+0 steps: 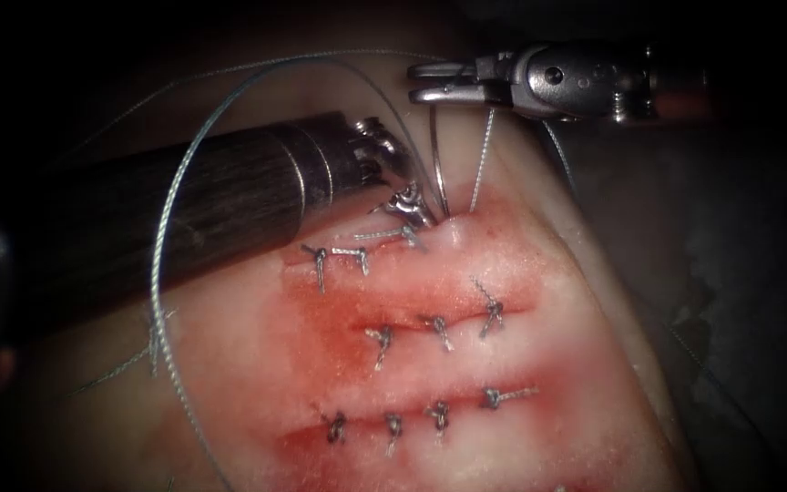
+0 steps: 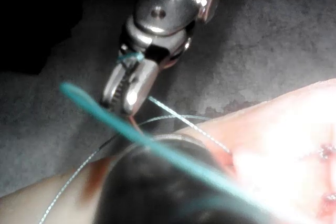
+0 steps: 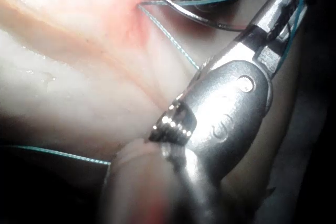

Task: Wound Closure

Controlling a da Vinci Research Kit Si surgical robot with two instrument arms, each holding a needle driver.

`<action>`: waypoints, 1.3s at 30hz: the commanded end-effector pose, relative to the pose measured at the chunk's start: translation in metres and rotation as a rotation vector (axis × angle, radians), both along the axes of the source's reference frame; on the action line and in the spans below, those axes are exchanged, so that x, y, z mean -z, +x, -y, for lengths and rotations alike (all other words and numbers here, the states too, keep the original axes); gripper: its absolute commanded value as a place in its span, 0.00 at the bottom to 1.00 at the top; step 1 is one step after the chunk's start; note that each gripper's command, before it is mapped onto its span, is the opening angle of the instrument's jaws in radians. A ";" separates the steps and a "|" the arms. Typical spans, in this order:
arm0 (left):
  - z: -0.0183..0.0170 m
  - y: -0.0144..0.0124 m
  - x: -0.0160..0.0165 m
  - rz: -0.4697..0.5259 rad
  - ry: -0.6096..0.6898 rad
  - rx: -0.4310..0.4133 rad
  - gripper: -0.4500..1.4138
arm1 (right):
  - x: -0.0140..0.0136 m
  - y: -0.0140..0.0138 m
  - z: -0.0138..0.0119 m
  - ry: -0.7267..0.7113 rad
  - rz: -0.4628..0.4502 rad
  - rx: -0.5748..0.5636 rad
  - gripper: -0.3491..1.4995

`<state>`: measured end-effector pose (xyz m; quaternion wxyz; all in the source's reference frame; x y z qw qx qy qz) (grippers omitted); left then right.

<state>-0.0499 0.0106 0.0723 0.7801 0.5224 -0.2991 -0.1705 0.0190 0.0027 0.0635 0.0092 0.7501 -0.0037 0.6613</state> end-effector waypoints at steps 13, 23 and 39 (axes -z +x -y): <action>-0.0013 -0.0005 0.0001 0.003 -0.005 0.002 0.00 | -0.0001 0.0009 -0.0006 -0.002 -0.005 -0.009 0.00; -0.0013 -0.0005 0.0001 0.001 -0.007 0.001 0.00 | 0.0000 0.0009 -0.0005 0.022 -0.007 -0.017 0.00; -0.0012 -0.0005 0.0002 0.001 -0.007 0.001 0.00 | 0.0003 0.0009 -0.0007 0.047 -0.009 -0.021 0.00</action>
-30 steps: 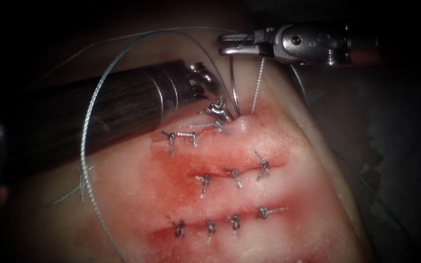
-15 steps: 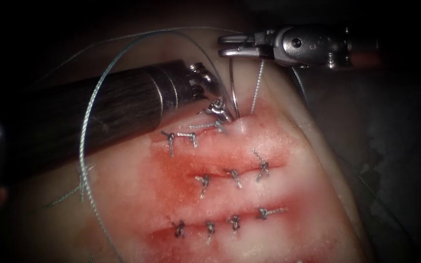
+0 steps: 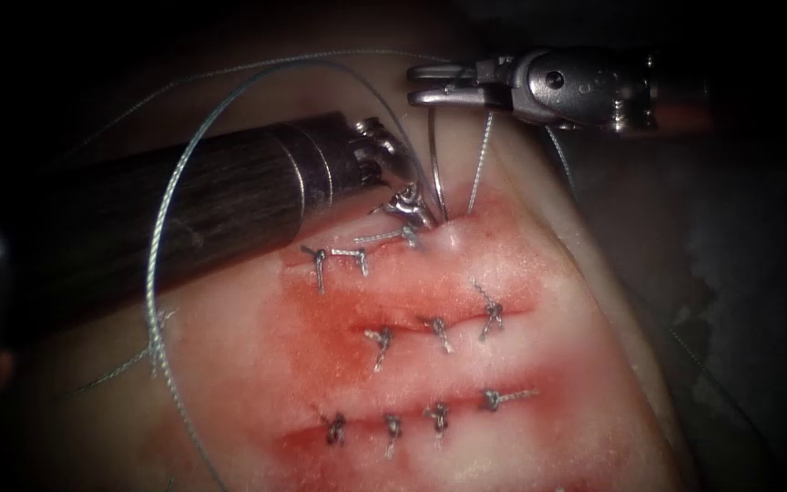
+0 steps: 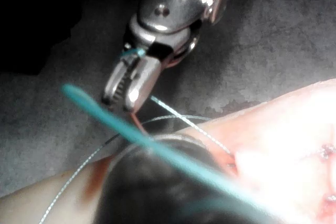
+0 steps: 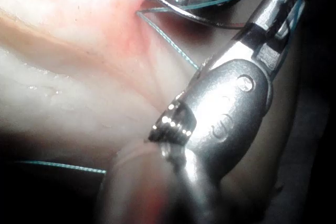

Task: Wound Closure

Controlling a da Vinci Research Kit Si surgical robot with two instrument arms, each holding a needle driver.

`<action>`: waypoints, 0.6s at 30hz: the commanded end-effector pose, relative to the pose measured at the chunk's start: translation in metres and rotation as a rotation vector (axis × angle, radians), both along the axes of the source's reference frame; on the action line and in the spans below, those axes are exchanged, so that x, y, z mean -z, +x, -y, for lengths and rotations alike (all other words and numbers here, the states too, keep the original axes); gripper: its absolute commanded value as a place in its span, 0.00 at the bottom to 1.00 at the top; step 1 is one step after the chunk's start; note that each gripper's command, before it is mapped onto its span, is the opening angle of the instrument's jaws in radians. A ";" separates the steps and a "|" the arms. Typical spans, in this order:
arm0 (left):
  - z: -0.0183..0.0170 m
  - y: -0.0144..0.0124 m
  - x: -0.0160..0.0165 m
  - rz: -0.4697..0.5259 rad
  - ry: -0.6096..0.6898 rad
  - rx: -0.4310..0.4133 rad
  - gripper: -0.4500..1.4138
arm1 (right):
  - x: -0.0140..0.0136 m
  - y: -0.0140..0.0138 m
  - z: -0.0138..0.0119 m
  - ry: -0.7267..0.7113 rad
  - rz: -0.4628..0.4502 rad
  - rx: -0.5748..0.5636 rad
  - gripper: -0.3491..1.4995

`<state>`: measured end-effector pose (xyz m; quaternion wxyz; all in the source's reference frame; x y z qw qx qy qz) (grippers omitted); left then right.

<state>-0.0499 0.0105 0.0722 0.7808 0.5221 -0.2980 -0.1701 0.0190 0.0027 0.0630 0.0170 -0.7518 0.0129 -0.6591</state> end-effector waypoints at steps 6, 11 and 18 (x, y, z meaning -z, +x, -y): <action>-0.0013 -0.0006 0.0001 0.003 -0.006 0.003 0.00 | 0.0000 0.0008 -0.0008 0.004 -0.006 -0.003 0.00; -0.0013 -0.0006 0.0001 0.003 -0.006 0.003 0.00 | 0.0001 0.0008 -0.0011 0.007 -0.007 -0.004 0.00; -0.0013 -0.0006 0.0001 0.003 -0.006 0.003 0.00 | 0.0002 0.0008 -0.0012 0.008 -0.007 -0.005 0.00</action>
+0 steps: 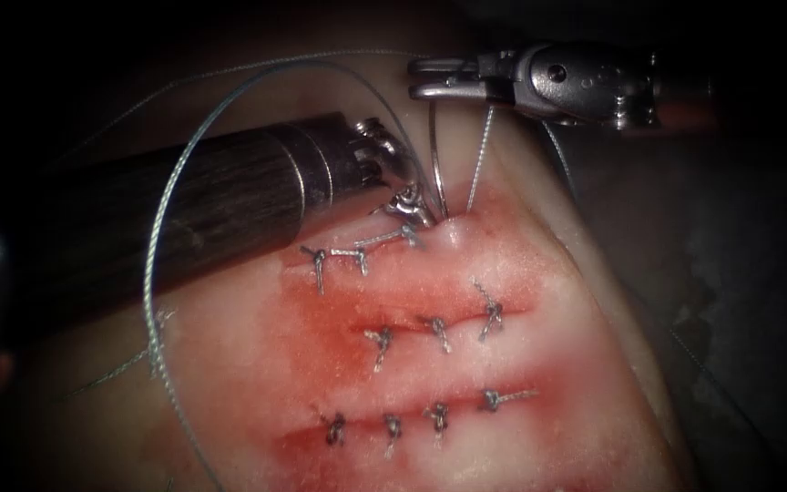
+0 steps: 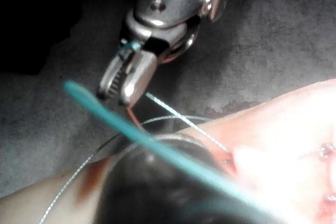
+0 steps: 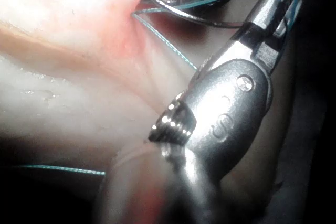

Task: Wound Closure

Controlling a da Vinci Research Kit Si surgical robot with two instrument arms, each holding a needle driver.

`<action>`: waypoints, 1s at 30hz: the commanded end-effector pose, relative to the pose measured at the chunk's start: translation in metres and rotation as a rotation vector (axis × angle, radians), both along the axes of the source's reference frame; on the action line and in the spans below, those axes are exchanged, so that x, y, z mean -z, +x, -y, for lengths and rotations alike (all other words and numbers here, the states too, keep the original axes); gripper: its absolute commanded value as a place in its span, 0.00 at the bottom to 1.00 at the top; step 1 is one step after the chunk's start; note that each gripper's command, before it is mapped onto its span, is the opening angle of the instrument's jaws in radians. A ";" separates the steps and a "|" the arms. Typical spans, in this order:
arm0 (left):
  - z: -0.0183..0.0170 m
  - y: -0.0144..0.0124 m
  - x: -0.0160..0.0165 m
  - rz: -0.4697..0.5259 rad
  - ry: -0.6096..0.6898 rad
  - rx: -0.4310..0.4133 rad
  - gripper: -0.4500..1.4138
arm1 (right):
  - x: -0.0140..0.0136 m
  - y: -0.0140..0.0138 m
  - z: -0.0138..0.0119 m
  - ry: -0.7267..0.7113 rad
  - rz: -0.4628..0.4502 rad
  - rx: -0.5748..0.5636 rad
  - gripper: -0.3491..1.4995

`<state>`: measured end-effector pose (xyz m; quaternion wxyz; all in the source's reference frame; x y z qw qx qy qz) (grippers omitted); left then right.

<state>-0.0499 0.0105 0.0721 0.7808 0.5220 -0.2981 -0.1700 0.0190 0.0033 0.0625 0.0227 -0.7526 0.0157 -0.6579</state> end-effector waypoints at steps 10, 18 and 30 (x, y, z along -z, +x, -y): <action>-0.0013 -0.0005 0.0001 0.003 -0.005 0.002 0.00 | -0.0002 0.0008 -0.0007 -0.004 -0.004 -0.001 0.00; -0.0014 -0.0005 0.0001 0.003 -0.005 0.002 0.00 | -0.0001 0.0007 -0.0007 0.043 -0.015 0.002 0.00; -0.0014 -0.0005 0.0001 0.003 -0.005 0.002 0.00 | 0.0003 0.0007 -0.0007 0.091 -0.032 0.002 0.00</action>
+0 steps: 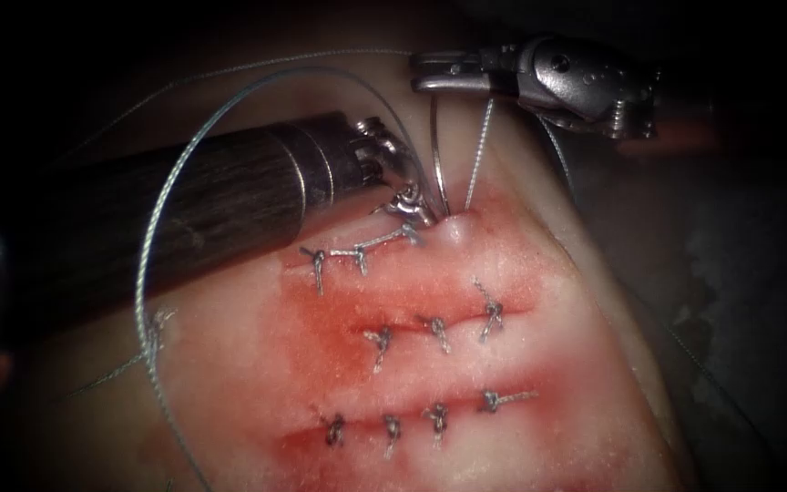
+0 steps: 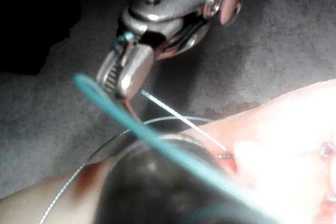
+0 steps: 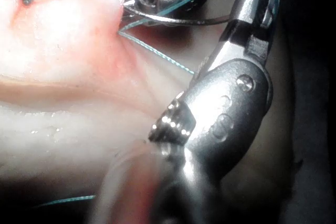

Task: Wound Closure

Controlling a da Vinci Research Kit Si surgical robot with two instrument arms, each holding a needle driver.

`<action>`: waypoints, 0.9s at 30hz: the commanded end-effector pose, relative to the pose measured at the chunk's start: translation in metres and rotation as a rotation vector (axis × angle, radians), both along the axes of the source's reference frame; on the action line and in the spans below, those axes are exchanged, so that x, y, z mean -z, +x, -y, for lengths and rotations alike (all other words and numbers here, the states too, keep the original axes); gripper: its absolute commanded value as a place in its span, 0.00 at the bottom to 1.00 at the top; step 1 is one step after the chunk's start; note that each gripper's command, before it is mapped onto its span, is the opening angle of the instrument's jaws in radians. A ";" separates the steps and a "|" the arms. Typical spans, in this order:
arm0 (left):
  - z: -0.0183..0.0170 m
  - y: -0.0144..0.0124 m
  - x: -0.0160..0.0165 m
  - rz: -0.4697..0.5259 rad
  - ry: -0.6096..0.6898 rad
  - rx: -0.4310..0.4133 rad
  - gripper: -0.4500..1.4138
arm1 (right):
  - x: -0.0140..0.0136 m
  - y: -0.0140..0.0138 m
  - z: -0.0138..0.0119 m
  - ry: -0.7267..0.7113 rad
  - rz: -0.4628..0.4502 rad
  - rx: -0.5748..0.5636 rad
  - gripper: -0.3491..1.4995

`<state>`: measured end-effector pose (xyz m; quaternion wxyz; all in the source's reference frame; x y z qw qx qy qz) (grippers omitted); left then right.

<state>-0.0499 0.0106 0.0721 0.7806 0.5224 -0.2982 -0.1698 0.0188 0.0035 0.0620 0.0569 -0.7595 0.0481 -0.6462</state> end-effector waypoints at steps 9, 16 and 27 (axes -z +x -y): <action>-0.0013 -0.0005 0.0000 0.002 -0.006 0.002 0.00 | -0.0001 0.0008 -0.0005 0.022 -0.014 -0.005 0.00; -0.0013 -0.0006 0.0001 0.002 -0.006 0.003 0.00 | 0.0000 0.0008 -0.0005 0.030 -0.017 -0.011 0.00; -0.0013 -0.0005 0.0001 -0.002 -0.009 0.000 0.00 | 0.0001 0.0007 -0.0004 0.068 -0.017 -0.024 0.00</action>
